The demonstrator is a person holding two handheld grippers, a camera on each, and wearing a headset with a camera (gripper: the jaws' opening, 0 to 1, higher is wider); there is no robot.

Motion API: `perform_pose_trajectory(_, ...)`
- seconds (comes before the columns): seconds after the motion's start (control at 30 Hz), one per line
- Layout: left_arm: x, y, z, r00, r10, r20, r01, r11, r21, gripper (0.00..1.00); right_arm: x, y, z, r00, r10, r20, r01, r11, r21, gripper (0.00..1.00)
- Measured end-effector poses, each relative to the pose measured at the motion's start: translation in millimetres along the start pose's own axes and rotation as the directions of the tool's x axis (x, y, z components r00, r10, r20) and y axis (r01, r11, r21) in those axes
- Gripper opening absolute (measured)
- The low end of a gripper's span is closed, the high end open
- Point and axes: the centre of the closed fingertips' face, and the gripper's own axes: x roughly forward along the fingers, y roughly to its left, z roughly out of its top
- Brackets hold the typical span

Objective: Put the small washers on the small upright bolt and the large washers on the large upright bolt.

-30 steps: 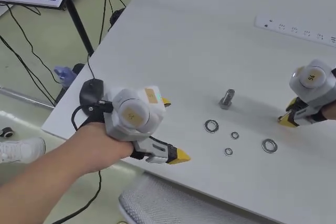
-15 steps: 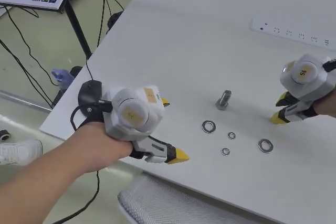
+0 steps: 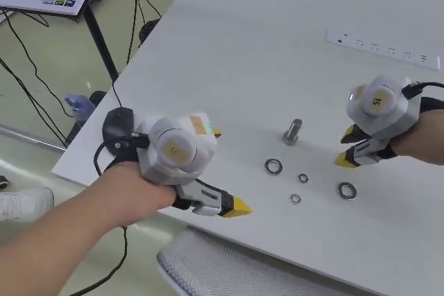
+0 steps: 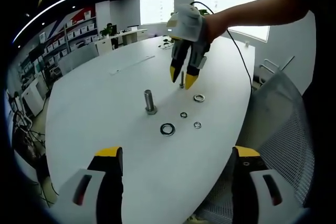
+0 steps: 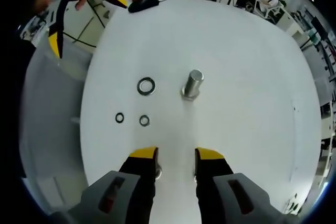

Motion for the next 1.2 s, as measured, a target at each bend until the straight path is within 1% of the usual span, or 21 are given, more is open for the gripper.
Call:
perform_pose_trajectory(0.07, -0.1, -0.5, 0.9, 1.0, -0.001, 0.004, 0.001, 1.0, 0.001, 0.87, 0.4, 3.9, 4.7, 0.9999, 0.0, 0.014, 0.0, 1.0, -0.008, 0.29)
perform_pose_trajectory(0.2, -1.0, -1.5, 2.9, 0.9999, 0.002, 0.014, -0.002, 1.0, 0.002, 0.91, 4.4, 14.3, 11.2, 0.9997, 0.008, 0.024, -0.008, 1.0, -0.018, 0.29)
perform_pose_trajectory(0.27, -0.8, -1.9, 2.7, 0.9999, -0.001, 0.012, 0.001, 1.0, 0.001, 0.91, 5.8, 18.6, 14.5, 0.9994, 0.009, 0.033, -0.009, 1.0, -0.021, 0.28)
perform_pose_trajectory(0.3, -0.9, -2.2, 2.4, 0.9999, -0.001, 0.01, 0.001, 1.0, 0.003, 0.92, 6.1, 19.2, 17.3, 0.9989, 0.003, 0.046, -0.002, 1.0, -0.024, 0.28)
perform_pose_trajectory(0.37, -1.5, -2.3, 1.7, 1.0, 0.005, 0.007, -0.005, 1.0, 0.011, 0.96, 6.9, 22.0, 21.6, 0.9979, 0.003, 0.065, -0.001, 1.0, -0.022, 0.28)
perform_pose_trajectory(0.4, -1.7, -2.5, 1.7, 1.0, 0.005, 0.007, -0.005, 1.0, 0.011, 0.97, 7.5, 23.4, 22.2, 0.9978, 0.005, 0.066, -0.003, 1.0, -0.022, 0.28)
perform_pose_trajectory(0.53, -3.7, -4.0, 3.1, 0.9999, 0.004, 0.011, -0.005, 1.0, 0.015, 0.97, 12.9, 29.9, 22.6, 0.9977, 0.016, 0.067, -0.015, 1.0, -0.019, 0.27)
perform_pose_trajectory(0.7, -5.2, -3.0, 2.1, 0.9998, 0.012, 0.015, -0.012, 1.0, 0.012, 0.98, 20.5, 36.6, 23.1, 0.9977, 0.027, 0.063, -0.026, 1.0, -0.014, 0.27)
perform_pose_trajectory(0.8, -5.3, -5.9, 0.4, 1.0, 0.003, 0.008, -0.003, 1.0, 0.01, 0.99, 28.3, 42.3, 22.7, 0.9976, 0.036, 0.059, -0.035, 0.999, -0.009, 0.27)
perform_pose_trajectory(0.83, -5.1, -5.7, 0.7, 0.9999, 0.006, 0.011, -0.006, 1.0, 0.018, 0.99, 30.6, 42.9, 22.3, 0.9977, 0.036, 0.057, -0.036, 0.999, -0.01, 0.27)
perform_pose_trajectory(0.97, -5.9, -7.1, 0.2, 1.0, 0.003, 0.009, -0.003, 1.0, 0.014, 0.99, 43.3, 45.0, 20.8, 0.9984, 0.04, 0.041, -0.039, 0.999, -0.016, 0.26)
perform_pose_trajectory(1.07, -7.1, -6.8, 0.9, 0.9999, 0.003, 0.014, -0.003, 1.0, 0.01, 0.99, 47.8, 45.2, 23.0, 0.9984, 0.04, 0.041, -0.039, 0.999, -0.01, 0.26)
perform_pose_trajectory(1.2, -7.2, -6.3, 1.0, 0.9998, -0.001, 0.019, 0.001, 1.0, 0.018, 0.99, 50.6, 45.4, 24.4, 0.9985, 0.038, 0.038, -0.038, 0.999, -0.01, 0.26)
